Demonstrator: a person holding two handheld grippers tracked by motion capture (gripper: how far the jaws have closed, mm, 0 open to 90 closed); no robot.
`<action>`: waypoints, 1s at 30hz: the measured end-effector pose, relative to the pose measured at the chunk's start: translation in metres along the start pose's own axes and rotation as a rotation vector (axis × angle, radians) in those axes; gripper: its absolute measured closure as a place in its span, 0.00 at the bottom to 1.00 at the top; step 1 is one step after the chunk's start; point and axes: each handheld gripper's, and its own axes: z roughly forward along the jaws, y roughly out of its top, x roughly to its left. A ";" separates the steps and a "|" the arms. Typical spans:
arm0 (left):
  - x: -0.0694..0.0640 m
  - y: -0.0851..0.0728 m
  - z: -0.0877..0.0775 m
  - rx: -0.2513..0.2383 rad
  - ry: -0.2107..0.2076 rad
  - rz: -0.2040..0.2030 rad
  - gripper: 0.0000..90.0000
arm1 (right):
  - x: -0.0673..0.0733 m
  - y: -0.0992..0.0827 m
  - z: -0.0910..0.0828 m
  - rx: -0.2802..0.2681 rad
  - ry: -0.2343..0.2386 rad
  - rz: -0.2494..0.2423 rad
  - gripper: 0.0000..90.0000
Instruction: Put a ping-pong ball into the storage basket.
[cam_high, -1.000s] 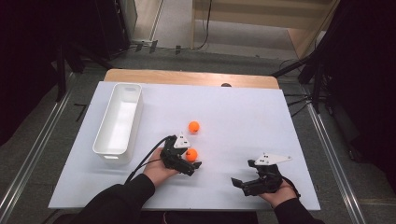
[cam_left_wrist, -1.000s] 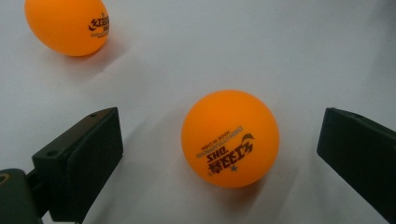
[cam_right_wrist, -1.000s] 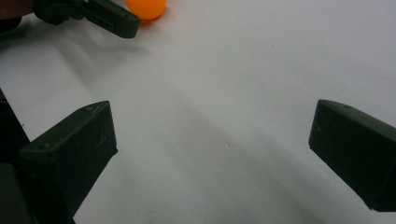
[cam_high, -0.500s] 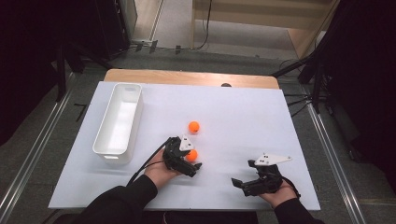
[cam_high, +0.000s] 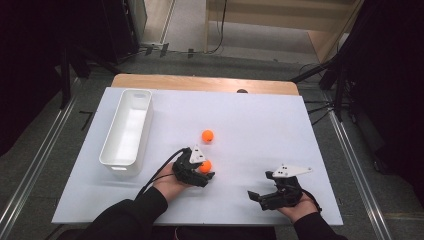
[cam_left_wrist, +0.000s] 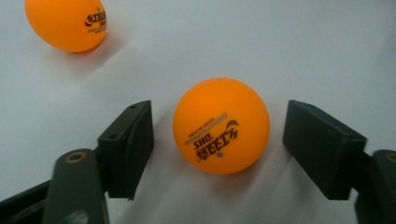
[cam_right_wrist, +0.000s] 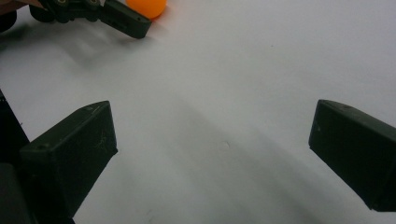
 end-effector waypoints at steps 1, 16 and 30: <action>0.000 0.000 0.000 0.000 0.004 0.002 0.32 | 0.000 0.000 0.000 0.001 -0.001 -0.002 0.00; 0.000 0.001 -0.001 -0.006 0.013 -0.012 0.47 | 0.000 0.000 0.000 0.001 -0.002 -0.004 0.00; 0.001 0.001 -0.002 -0.011 0.021 -0.025 0.55 | 0.000 0.000 0.000 0.001 0.000 -0.006 0.00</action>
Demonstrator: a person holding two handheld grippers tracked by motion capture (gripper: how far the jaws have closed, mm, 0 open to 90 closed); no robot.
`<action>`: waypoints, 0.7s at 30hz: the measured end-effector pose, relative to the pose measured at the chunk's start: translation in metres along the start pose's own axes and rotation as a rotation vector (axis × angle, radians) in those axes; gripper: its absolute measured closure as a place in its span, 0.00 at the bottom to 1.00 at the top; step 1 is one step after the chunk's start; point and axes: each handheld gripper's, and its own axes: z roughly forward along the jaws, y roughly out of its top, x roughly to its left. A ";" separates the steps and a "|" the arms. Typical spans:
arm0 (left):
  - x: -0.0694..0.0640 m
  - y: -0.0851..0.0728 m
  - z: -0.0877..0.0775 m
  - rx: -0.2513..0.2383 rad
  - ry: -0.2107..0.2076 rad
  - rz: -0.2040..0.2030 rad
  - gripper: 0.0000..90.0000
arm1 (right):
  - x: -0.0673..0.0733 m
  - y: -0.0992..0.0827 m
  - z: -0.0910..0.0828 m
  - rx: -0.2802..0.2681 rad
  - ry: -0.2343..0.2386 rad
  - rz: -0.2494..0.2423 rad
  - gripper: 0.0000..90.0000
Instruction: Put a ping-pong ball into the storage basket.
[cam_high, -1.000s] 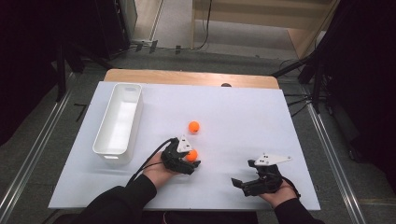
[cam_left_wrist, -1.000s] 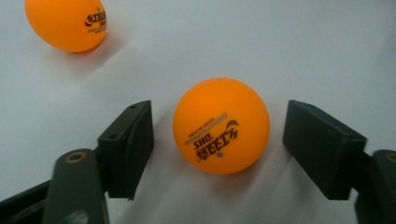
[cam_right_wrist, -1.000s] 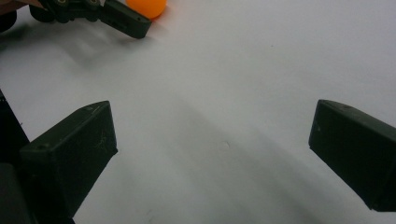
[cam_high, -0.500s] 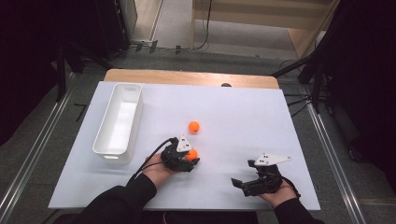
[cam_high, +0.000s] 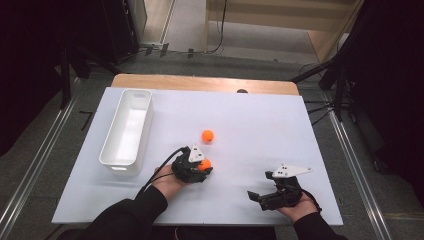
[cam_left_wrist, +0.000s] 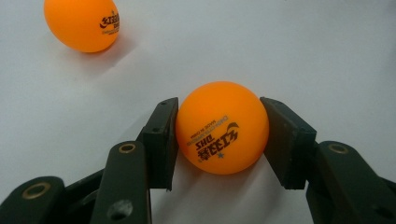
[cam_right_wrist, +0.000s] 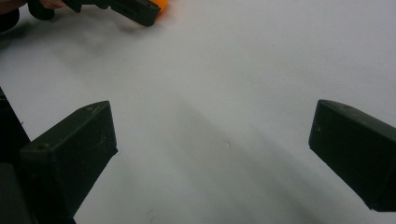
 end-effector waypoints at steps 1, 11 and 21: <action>0.000 0.000 0.000 0.000 0.000 0.000 0.56 | 0.000 0.000 0.000 0.000 0.000 0.000 0.00; 0.002 0.001 -0.001 -0.008 -0.020 -0.010 0.56 | 0.000 0.000 0.000 0.001 0.000 0.000 0.00; 0.004 0.003 -0.007 -0.023 -0.043 -0.034 0.56 | 0.000 0.000 0.000 0.004 0.002 -0.003 0.00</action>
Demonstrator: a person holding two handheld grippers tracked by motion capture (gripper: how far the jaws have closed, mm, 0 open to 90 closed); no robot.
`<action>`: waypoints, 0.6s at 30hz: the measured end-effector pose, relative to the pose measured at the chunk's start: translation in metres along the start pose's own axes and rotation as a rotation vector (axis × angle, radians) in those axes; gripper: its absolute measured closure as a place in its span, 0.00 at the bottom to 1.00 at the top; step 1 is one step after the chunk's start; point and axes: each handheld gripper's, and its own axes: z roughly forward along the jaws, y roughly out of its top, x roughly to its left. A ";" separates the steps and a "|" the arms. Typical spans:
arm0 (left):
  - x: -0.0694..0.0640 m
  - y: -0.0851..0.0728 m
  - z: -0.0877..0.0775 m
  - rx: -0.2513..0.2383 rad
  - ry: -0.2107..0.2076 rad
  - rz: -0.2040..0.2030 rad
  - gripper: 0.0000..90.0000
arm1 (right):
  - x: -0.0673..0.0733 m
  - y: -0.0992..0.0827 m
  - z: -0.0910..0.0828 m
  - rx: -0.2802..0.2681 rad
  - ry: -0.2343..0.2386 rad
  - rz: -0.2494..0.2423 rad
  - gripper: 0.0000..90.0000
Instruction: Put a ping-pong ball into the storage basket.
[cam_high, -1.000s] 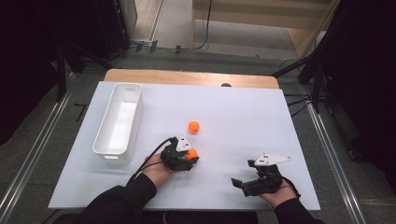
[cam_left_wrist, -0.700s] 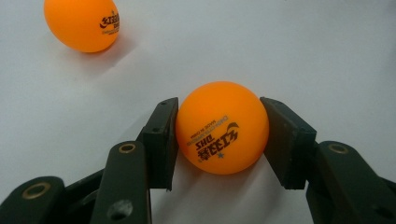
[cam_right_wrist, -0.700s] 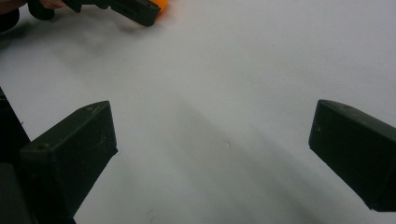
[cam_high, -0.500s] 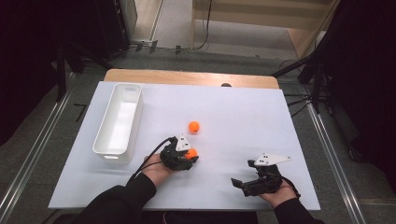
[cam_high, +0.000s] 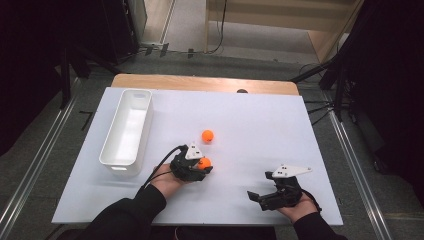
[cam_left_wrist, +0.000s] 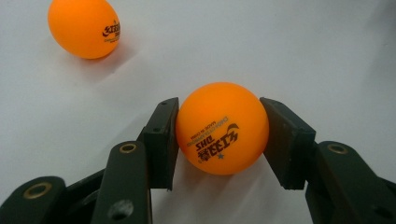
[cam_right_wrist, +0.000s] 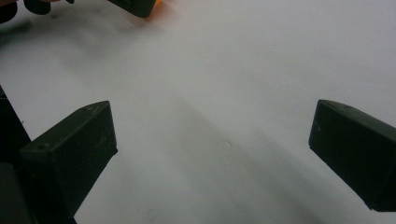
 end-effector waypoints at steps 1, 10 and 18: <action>0.000 0.000 0.000 0.000 0.000 0.000 0.56 | 0.000 0.000 0.000 0.000 0.000 0.000 0.00; 0.000 0.003 -0.004 0.009 -0.019 0.003 0.56 | 0.000 0.000 0.000 0.000 0.001 0.001 0.00; 0.000 0.005 -0.007 0.022 -0.042 0.009 0.56 | 0.000 0.000 0.000 0.001 0.001 0.001 0.00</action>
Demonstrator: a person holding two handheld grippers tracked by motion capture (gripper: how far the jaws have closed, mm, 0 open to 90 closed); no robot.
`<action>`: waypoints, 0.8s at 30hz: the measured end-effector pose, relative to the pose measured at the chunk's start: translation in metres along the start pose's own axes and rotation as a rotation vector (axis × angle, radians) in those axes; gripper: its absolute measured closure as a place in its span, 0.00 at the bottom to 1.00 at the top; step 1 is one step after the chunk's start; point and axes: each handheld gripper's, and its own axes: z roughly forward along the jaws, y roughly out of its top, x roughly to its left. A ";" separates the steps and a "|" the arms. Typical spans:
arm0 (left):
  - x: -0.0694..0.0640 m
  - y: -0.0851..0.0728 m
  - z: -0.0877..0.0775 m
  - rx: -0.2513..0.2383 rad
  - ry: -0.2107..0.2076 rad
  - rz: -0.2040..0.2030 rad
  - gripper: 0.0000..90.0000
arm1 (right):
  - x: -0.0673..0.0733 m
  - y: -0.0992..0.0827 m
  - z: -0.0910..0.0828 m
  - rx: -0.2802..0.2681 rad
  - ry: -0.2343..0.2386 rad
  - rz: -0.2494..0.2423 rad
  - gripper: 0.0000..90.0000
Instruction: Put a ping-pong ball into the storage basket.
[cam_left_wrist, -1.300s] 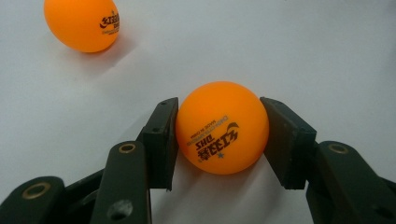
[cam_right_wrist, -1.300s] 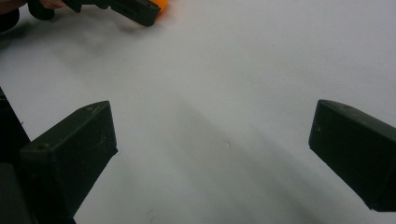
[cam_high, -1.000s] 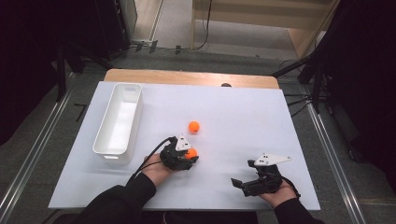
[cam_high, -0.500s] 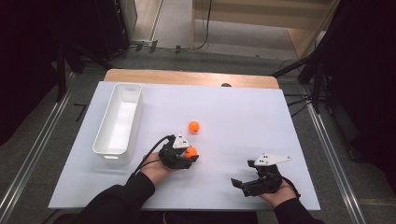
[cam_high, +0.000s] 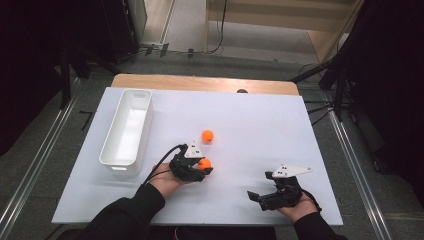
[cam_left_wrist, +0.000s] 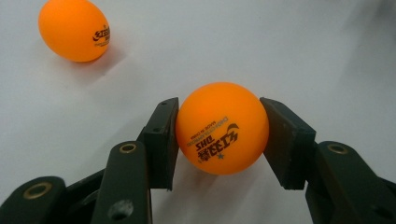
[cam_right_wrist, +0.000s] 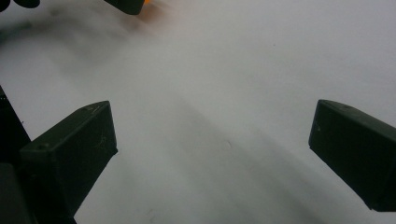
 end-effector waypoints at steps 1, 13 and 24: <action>0.000 0.000 0.000 0.004 0.000 0.004 0.56 | 0.000 0.000 0.000 0.000 0.000 0.000 0.00; -0.001 0.005 -0.011 0.006 -0.035 0.001 0.56 | 0.000 0.000 0.000 -0.001 0.001 0.002 0.00; 0.002 0.008 -0.020 0.034 -0.060 0.006 0.56 | 0.000 0.000 0.000 -0.002 -0.003 0.004 0.00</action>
